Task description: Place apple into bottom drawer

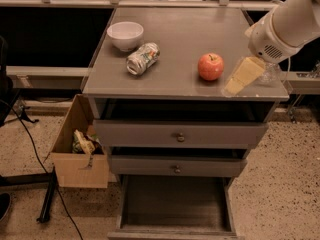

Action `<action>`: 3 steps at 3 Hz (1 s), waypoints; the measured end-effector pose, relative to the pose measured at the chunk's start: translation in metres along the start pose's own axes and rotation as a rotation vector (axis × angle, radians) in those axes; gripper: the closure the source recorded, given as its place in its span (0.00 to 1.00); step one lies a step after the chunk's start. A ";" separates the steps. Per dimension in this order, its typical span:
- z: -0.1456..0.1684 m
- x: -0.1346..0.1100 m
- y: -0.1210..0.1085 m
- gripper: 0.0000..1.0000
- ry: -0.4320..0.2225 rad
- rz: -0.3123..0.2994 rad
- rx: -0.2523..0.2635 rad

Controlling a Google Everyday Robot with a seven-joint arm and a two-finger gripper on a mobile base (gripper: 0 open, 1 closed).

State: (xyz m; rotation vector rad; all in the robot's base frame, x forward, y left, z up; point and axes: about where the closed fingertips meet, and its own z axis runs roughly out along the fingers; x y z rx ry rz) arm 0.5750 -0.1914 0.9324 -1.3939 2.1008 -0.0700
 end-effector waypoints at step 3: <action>0.055 0.003 -0.037 0.00 -0.108 0.121 0.035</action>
Offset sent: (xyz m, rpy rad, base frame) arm 0.0563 -0.0101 -0.0320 0.1234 -0.0636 -0.0723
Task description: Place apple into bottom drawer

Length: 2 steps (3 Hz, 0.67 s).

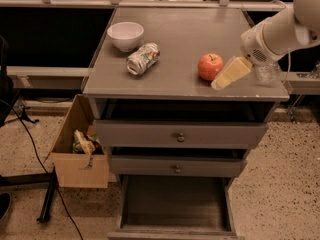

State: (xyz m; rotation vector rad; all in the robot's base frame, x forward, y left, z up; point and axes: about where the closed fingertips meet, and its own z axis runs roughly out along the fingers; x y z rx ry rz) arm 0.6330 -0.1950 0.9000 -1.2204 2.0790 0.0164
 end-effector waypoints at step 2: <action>0.048 0.001 -0.013 0.00 -0.047 0.134 -0.050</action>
Offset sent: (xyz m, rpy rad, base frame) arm 0.0575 0.0114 -0.0501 0.1981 0.0955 -0.0904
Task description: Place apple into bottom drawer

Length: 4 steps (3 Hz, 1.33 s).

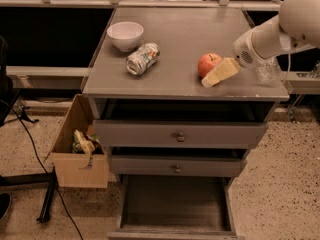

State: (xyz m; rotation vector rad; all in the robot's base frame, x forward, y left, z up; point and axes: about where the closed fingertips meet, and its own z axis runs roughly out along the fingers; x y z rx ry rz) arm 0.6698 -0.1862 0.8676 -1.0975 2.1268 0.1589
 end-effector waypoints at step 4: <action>0.046 -0.004 0.002 0.43 -0.005 0.055 -0.063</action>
Offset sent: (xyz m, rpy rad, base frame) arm 0.0378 0.0341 -0.0405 0.0826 0.0816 0.0047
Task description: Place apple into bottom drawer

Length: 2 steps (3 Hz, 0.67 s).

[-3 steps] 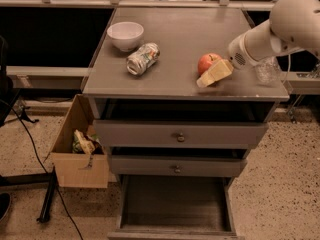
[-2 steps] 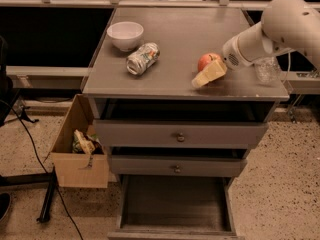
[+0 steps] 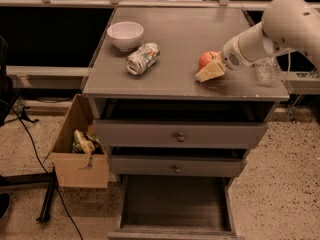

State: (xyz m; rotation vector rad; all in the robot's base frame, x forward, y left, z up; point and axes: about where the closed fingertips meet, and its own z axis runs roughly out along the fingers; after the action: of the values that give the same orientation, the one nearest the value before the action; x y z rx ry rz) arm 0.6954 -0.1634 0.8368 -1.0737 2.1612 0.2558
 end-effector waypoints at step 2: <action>-0.017 0.004 0.004 0.89 0.009 -0.021 0.007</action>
Offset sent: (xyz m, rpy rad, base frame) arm -0.0337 -0.0228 0.0279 -0.0497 -0.0283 0.0177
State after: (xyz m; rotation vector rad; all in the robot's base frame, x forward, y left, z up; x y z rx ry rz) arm 0.6821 -0.1709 0.8460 -1.0945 2.1560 0.2345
